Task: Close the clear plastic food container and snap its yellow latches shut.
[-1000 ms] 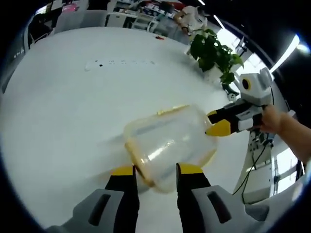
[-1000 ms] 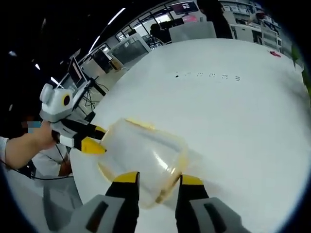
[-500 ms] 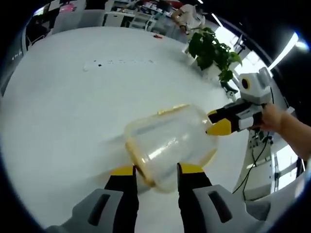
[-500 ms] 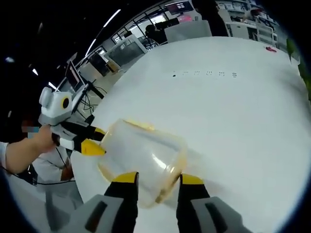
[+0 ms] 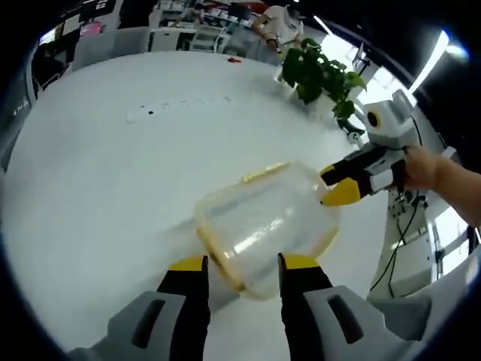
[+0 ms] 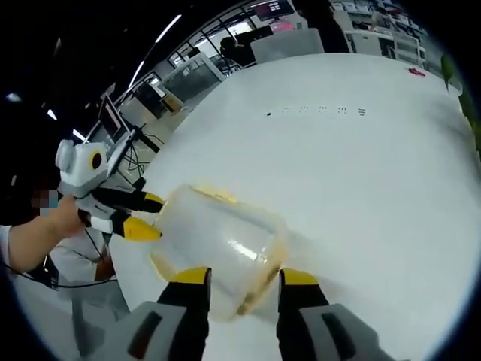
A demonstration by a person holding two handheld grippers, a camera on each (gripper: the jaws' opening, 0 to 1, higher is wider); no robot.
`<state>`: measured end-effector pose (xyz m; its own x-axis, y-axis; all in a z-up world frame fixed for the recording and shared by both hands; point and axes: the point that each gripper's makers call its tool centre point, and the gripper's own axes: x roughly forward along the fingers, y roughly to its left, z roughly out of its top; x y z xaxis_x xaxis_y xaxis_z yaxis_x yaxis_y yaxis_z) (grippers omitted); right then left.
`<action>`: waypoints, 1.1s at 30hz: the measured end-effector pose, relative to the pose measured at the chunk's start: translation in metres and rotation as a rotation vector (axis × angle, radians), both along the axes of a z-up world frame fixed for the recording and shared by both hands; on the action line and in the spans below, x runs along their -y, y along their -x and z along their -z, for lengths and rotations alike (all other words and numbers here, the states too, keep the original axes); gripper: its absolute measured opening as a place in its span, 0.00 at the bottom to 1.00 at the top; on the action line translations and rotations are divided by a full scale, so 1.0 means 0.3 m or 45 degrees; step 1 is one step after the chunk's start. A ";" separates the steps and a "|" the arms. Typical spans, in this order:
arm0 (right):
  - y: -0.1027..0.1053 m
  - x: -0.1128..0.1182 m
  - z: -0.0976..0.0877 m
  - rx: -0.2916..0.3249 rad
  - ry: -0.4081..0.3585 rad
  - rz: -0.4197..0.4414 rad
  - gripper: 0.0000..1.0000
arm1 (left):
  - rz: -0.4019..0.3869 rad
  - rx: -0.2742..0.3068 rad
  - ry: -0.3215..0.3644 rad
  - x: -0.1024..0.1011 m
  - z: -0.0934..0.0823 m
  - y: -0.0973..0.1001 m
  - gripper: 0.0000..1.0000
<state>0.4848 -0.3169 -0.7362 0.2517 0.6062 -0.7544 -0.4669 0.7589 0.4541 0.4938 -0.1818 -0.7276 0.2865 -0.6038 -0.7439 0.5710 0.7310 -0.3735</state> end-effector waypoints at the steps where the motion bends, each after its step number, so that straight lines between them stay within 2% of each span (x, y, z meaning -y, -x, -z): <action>1: -0.002 0.000 -0.007 0.005 -0.008 0.002 0.36 | -0.004 0.005 0.002 -0.003 -0.003 -0.003 0.42; 3: -0.010 0.007 -0.023 0.020 -0.006 -0.009 0.39 | -0.002 0.022 -0.010 -0.023 -0.012 -0.015 0.42; 5: -0.013 0.022 -0.029 0.079 0.062 -0.098 0.40 | 0.024 0.044 -0.012 -0.029 -0.028 -0.016 0.41; 6: -0.016 0.031 -0.031 0.120 0.121 -0.161 0.42 | 0.069 0.075 -0.044 -0.036 -0.031 -0.018 0.41; 7: -0.012 0.033 -0.029 0.126 0.154 -0.189 0.43 | 0.114 0.093 -0.056 -0.034 -0.034 -0.012 0.39; 11: 0.000 0.024 -0.038 0.204 0.269 -0.393 0.42 | 0.304 0.205 -0.160 -0.027 -0.042 -0.001 0.37; 13: -0.001 0.016 -0.047 0.245 0.303 -0.470 0.42 | 0.382 0.258 -0.189 -0.015 -0.051 0.003 0.38; 14: 0.009 0.009 -0.048 0.238 0.297 -0.512 0.44 | 0.419 0.278 -0.250 -0.025 -0.045 0.001 0.38; 15: 0.006 0.004 -0.053 0.251 0.307 -0.541 0.45 | 0.447 0.294 -0.277 -0.026 -0.045 -0.001 0.38; 18: 0.006 0.011 -0.056 0.293 0.388 -0.676 0.43 | 0.613 0.369 -0.353 -0.013 -0.055 0.002 0.35; 21: 0.011 -0.005 -0.061 0.291 0.369 -0.707 0.41 | 0.658 0.382 -0.343 0.013 -0.070 0.000 0.35; 23: 0.010 -0.009 -0.063 0.334 0.402 -0.788 0.41 | 0.700 0.396 -0.357 0.023 -0.075 -0.003 0.34; 26: 0.023 -0.032 -0.068 0.337 0.375 -0.823 0.39 | 0.785 0.430 -0.382 0.045 -0.086 0.000 0.33; 29: 0.032 -0.046 -0.066 0.374 0.375 -0.912 0.37 | 0.892 0.466 -0.403 0.069 -0.085 0.013 0.32; 31: 0.040 -0.054 -0.064 0.359 0.360 -0.915 0.39 | 0.920 0.473 -0.402 0.086 -0.081 0.020 0.33; 33: 0.033 -0.057 -0.061 0.381 0.373 -0.942 0.37 | 0.954 0.486 -0.415 0.096 -0.077 0.025 0.33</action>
